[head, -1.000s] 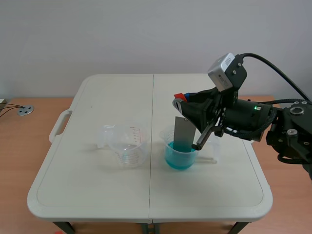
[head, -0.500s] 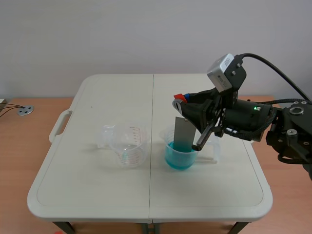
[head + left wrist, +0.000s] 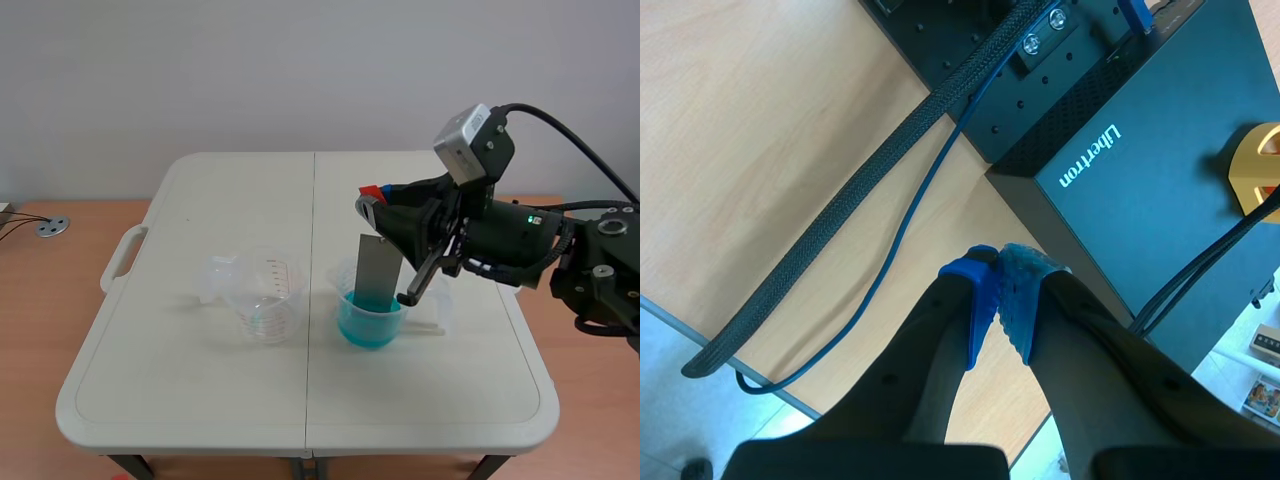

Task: Hold the metal plate by the orange handle, dip it into the blue solution, take it out and point at it, then put the plate back in the beaker on the left.
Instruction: 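Hold the plate still in the solution, then raise the plate and point at it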

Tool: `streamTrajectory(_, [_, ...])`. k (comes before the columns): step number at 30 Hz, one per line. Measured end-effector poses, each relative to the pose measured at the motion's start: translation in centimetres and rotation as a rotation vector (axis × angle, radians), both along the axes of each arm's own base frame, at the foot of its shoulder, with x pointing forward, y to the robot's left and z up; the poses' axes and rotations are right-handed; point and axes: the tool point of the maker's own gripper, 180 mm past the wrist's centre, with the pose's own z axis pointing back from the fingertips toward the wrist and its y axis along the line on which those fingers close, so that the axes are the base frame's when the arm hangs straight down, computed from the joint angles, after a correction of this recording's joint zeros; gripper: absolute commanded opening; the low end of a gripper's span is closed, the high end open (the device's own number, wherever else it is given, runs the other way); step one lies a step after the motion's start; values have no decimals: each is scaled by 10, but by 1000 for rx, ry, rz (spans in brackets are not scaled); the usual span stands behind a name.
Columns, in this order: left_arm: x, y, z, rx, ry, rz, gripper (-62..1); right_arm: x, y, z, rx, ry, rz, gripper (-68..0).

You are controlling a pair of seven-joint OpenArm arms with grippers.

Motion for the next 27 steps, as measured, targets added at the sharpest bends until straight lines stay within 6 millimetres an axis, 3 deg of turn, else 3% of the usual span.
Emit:
streamTrajectory(24, [1, -6, 0, -14, -5, 16, -592, -18, 10, 60, 30, -136, 37, -664])
streamTrajectory(27, [10, 3, 0, 7, -29, 35, -592, -14, 5, 64, 20, -142, 20, -664])
